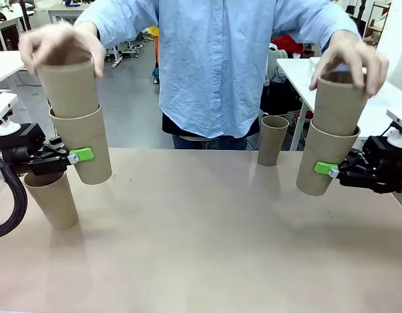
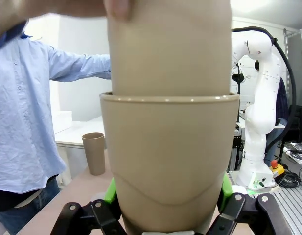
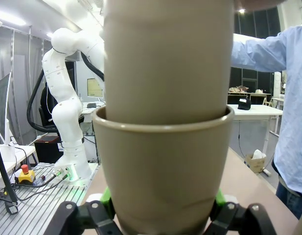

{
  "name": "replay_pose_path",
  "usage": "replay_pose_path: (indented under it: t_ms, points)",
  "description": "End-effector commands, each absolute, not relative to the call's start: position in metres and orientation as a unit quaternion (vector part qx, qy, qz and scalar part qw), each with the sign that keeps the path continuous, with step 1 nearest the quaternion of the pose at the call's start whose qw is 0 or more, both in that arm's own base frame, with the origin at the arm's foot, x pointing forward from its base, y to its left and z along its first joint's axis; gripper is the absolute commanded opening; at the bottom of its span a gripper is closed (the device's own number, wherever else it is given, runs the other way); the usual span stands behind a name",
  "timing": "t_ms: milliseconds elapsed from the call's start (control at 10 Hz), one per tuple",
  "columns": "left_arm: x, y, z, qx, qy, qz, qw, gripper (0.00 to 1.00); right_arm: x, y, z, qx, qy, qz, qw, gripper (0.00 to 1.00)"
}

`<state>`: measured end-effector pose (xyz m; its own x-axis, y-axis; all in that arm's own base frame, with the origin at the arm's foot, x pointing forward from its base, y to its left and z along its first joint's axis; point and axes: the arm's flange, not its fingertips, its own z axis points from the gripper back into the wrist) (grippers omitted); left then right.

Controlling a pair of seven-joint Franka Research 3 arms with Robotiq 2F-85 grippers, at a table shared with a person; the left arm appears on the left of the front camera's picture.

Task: Stack the cups and store them in the basket.
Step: Place the stack of Reusable plastic cups into the Pantry Basket.

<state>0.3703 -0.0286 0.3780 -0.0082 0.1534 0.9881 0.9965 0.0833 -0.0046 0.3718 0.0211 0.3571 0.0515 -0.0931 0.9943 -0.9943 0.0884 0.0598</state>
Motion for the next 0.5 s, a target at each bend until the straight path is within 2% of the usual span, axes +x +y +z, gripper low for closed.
replay_pose_path:
  t_ms: [0,400]
  points:
    - [0.37,-0.0283,0.3794,-0.511,-0.561,-0.443,0.477,0.86,0.3719,0.021,0.3599,0.51,-0.533,0.441,0.511,0.85]
    - [0.37,-0.0283,0.3794,-0.511,-0.561,-0.443,0.477,0.86,0.3719,0.021,0.3599,0.51,-0.533,0.441,0.511,0.85]
